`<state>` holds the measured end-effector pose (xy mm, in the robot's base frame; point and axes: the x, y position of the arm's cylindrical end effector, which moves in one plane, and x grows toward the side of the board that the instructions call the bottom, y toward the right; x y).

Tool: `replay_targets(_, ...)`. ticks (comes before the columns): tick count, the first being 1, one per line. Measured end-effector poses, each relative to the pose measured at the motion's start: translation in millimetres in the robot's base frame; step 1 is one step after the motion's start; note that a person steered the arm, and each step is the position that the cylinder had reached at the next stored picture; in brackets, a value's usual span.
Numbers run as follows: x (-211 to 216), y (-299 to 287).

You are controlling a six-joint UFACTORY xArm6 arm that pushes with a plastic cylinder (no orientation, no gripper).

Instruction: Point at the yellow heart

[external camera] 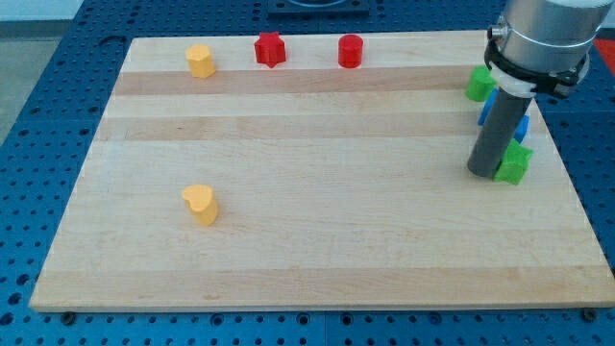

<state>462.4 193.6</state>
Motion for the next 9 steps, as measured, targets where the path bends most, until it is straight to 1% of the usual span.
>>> replay_targets(1,1.1,-0.9)
replay_targets(3,4.0,-50.9)
replay_targets(4,-2.2,-79.2)
replay_targets(9,-2.2,-116.9)
